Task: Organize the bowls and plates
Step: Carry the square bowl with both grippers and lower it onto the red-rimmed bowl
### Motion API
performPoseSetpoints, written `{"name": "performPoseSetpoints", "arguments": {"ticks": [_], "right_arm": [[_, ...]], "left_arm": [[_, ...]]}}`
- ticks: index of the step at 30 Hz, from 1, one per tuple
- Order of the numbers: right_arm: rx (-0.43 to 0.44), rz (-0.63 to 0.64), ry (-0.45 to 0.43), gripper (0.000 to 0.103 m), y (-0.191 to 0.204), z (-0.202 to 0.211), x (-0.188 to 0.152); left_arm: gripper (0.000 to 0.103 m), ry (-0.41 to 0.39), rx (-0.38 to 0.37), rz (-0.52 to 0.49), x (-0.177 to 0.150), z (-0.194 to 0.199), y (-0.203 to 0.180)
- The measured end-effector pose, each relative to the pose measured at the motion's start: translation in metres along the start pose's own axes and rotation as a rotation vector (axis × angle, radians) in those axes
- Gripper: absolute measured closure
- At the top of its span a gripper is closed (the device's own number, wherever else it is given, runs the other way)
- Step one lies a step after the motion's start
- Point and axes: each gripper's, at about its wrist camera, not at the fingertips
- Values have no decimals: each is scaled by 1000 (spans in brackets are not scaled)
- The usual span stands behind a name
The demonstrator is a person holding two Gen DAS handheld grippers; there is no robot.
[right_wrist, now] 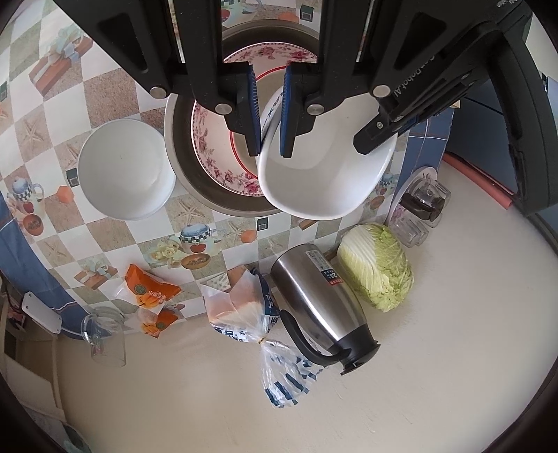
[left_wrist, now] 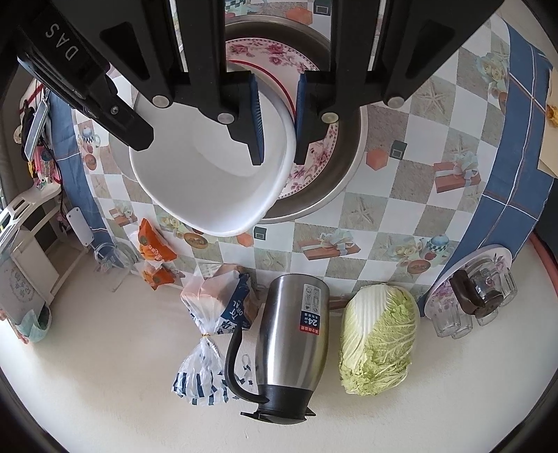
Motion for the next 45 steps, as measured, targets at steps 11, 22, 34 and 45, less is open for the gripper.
{"name": "performPoseSetpoints", "arguments": {"ticks": [11, 22, 34, 45], "right_arm": [[-11, -19, 15, 89, -8, -6, -1], [-22, -24, 26, 89, -12, -10, -2], [-22, -29, 42, 89, -12, -15, -2], [-20, -34, 55, 89, -12, -20, -2]], "left_arm": [[88, 35, -11, -9, -2, -10, -4], [87, 68, -5, -17, -4, -20, -4], [86, 92, 3, -15, -7, -28, -2], [86, 105, 9, -12, -7, -31, 0]]}}
Point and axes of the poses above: each gripper's, at about its wrist camera, not at the fingertips, and z roughly against the way its jaws point, y to its left, x to its top, and after that the axes turned 4 degrees about x, right-handed
